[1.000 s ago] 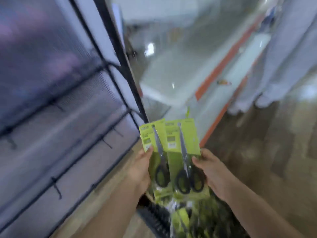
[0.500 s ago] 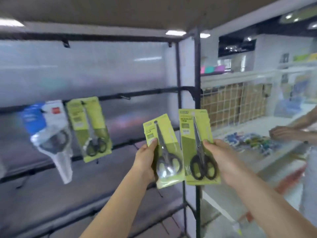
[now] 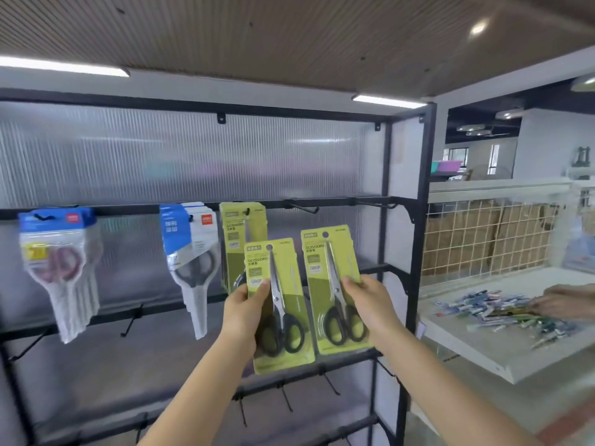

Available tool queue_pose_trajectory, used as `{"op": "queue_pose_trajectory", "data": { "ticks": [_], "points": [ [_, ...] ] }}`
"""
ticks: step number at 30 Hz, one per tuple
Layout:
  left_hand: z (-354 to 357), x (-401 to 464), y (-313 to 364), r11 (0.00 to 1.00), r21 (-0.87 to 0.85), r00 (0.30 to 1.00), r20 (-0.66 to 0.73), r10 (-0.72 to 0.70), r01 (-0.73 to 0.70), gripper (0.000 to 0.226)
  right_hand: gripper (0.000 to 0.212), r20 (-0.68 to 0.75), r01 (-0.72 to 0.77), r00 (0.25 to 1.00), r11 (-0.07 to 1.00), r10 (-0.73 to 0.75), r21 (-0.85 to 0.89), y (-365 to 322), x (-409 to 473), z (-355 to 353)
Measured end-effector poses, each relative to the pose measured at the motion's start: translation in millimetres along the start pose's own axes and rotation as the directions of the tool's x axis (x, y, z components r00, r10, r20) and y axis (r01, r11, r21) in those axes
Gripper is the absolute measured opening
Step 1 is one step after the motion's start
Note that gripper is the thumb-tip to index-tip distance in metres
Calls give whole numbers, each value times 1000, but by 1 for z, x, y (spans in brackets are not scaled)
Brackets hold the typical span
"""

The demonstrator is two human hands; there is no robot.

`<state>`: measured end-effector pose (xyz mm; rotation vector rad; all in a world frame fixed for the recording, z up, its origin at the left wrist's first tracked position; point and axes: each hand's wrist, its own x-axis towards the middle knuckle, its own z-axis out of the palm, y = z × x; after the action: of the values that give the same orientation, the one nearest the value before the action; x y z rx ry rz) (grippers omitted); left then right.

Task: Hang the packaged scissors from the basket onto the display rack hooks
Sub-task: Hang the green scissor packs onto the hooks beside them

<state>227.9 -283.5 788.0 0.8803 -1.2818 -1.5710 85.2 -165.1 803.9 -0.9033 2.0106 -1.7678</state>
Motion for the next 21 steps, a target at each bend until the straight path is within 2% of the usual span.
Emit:
{"op": "queue_pose_trajectory", "data": {
  "ticks": [6,12,21],
  "points": [
    [-4,12,11,995,47,996,13,89,-89,20,44,-37,65,997,998,-65,-17,-28,24,8],
    [-7,23,10,992,57,994,17,109,-110,18,26,-50,84,995,996,-86,-35,-28,55,16],
    [-3,30,10,987,92,992,17,127,-128,9,26,-41,78,996,995,-81,-67,-10,86,26]
  ]
}}
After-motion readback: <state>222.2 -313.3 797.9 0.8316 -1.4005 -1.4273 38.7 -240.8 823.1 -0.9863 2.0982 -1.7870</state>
